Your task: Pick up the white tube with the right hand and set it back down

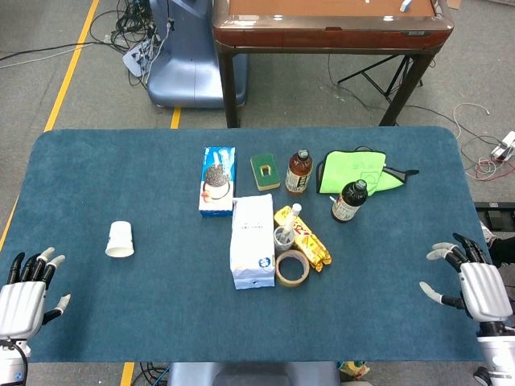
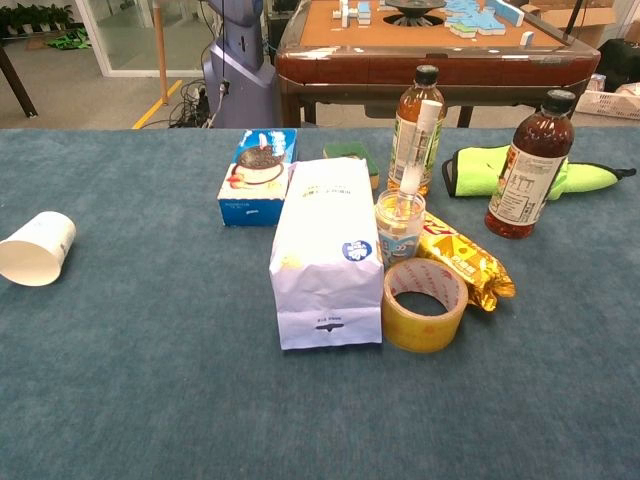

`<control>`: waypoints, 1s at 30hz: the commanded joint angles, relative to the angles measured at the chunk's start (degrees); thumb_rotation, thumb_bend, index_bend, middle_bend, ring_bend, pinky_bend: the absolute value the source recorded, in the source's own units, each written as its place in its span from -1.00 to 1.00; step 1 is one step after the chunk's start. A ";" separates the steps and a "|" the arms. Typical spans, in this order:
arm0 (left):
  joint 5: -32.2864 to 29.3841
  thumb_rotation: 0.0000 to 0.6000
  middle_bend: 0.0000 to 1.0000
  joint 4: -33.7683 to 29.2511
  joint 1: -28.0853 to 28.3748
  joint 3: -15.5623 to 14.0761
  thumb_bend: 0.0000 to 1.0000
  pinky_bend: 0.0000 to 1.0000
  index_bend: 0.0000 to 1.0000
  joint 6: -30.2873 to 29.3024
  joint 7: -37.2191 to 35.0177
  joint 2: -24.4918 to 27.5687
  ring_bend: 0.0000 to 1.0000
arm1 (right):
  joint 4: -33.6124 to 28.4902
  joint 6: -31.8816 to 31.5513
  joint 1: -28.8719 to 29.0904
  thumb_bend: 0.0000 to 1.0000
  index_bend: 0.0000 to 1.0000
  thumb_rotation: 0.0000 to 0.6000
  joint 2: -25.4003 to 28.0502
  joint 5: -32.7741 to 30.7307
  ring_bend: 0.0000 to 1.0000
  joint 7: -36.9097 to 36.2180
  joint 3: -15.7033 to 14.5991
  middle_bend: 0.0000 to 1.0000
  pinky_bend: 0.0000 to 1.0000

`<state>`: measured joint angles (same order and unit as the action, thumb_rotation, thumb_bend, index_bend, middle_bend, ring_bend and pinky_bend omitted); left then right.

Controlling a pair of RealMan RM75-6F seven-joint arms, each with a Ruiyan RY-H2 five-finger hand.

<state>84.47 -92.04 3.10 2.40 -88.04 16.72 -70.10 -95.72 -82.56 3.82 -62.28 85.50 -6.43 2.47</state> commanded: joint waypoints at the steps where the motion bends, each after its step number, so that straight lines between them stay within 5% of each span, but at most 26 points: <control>1: -0.02 1.00 -0.79 -0.01 0.04 -0.01 -0.47 -0.99 -0.60 0.10 0.06 0.02 -0.78 | -0.08 0.21 0.18 -0.49 -0.19 1.00 0.02 0.05 -0.79 0.04 0.07 -0.38 -0.82; 16: 0.36 1.00 -0.79 -0.28 0.40 -0.16 -0.47 -0.99 -0.60 0.75 -0.96 0.22 -0.78 | -5.68 8.98 7.92 -0.49 -0.19 1.00 1.41 0.12 -0.75 -1.74 3.27 -0.38 -0.73; 30: 0.31 1.00 -0.79 0.24 -1.15 -0.68 -0.47 -0.99 -0.60 -0.78 -3.00 0.91 -0.78 | -9.90 26.10 21.79 -0.49 -0.19 1.00 -3.10 -10.82 -0.75 2.14 8.99 -0.38 -0.73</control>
<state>84.80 -91.84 2.00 1.74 -88.78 13.76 -69.22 -105.53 -57.98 24.07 -64.07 76.23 -5.41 10.43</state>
